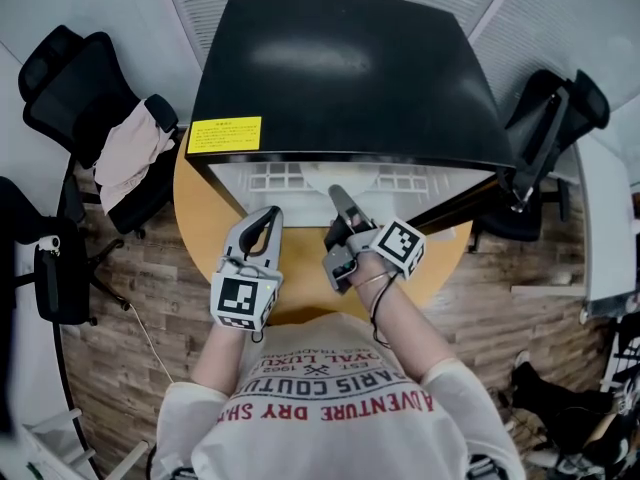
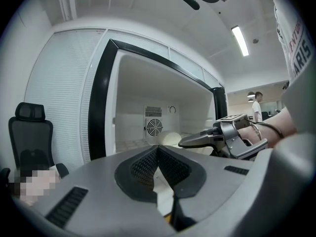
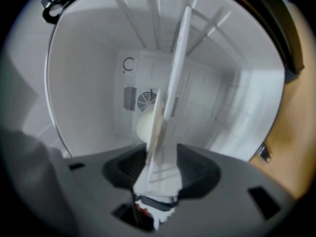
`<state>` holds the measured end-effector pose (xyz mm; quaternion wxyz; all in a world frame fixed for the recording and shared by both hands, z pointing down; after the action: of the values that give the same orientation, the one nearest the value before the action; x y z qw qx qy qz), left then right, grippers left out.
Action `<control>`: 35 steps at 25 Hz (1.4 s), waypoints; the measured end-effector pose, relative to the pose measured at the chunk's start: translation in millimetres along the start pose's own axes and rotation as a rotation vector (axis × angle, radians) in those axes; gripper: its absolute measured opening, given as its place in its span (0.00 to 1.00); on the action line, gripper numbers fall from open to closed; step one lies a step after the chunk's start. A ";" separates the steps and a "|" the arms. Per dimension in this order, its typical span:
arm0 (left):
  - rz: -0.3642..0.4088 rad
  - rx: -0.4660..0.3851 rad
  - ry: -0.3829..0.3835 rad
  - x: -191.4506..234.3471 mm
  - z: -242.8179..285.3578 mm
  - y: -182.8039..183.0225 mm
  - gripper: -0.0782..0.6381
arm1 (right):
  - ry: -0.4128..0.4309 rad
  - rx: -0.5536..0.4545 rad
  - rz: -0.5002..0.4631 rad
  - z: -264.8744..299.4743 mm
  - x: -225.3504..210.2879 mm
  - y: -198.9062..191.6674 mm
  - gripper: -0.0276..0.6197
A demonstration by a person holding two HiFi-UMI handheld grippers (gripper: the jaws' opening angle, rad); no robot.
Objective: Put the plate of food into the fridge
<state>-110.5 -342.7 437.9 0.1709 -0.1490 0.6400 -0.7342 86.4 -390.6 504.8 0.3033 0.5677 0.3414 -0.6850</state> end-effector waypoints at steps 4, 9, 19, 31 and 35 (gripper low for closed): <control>-0.006 0.005 0.003 1.1 -1.4 -1.0 0.15 | 0.007 0.005 -0.024 2.4 -0.2 2.4 0.36; -0.009 0.006 0.002 1.3 -3.6 -2.1 0.15 | 0.017 -0.001 -0.019 2.0 -1.5 2.6 0.36; -0.015 0.003 -0.006 -8.0 -11.1 -2.3 0.15 | 0.066 -0.015 -0.117 -25.2 12.6 -8.0 0.38; -0.003 -0.010 -0.026 -21.8 -20.7 -0.6 0.15 | 0.078 -0.030 -0.875 -61.6 40.2 -20.2 0.09; 0.002 -0.014 -0.032 -23.1 -20.5 1.0 0.15 | 0.057 -0.056 -1.145 -68.1 54.4 -24.2 0.09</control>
<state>-98.8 -314.4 434.1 0.1808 -0.1614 0.6425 -0.7269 96.4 -322.6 445.9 -0.1105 0.3022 0.6206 -0.7150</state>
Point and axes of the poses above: the fingertips, and each gripper's own axes: z forward along the fingers, x to its left, y out of its top, the point moved 8 cm from there along -z, backward along the fingers, and after that the axes turned 3 degrees about y, right-handed, at the moved point
